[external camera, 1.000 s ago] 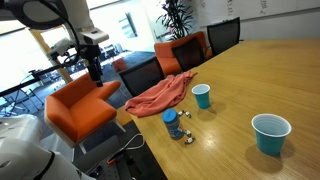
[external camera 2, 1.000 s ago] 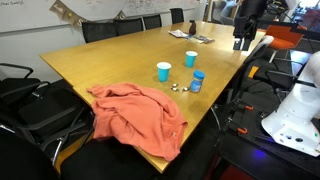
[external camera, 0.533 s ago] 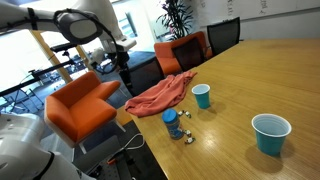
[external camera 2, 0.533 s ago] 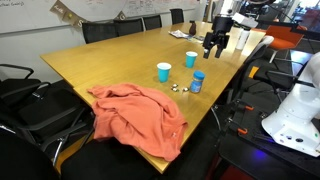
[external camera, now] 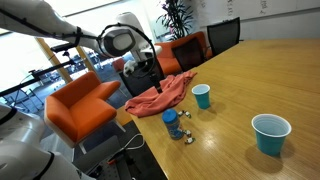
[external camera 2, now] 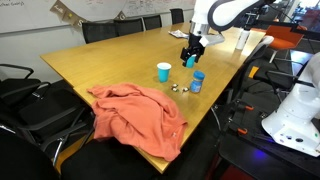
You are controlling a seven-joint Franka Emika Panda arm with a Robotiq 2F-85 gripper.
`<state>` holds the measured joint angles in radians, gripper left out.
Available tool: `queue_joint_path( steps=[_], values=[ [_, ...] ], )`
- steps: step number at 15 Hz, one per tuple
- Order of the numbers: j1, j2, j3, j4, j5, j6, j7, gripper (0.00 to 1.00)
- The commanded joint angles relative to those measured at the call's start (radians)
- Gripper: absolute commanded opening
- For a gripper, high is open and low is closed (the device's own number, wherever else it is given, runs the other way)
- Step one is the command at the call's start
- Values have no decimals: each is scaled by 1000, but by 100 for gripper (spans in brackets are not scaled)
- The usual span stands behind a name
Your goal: Take the left sweet and put it in the left blue cup
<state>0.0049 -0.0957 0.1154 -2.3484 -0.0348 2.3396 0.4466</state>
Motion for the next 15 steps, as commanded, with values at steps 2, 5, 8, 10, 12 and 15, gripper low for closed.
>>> queue_joint_path(
  steps=[2, 5, 8, 10, 12, 15],
  values=[
    [16, 31, -18, 12, -10, 3, 9, 100],
    [17, 22, -17, 12, -10, 3, 9, 100],
    [3, 51, -35, 6, -25, 106, 8, 100],
    [0, 88, -50, 18, -25, 143, -15, 100],
    [3, 135, -65, 34, 3, 178, -64, 100],
    [9, 206, -76, 63, 22, 189, -104, 100]
  ],
)
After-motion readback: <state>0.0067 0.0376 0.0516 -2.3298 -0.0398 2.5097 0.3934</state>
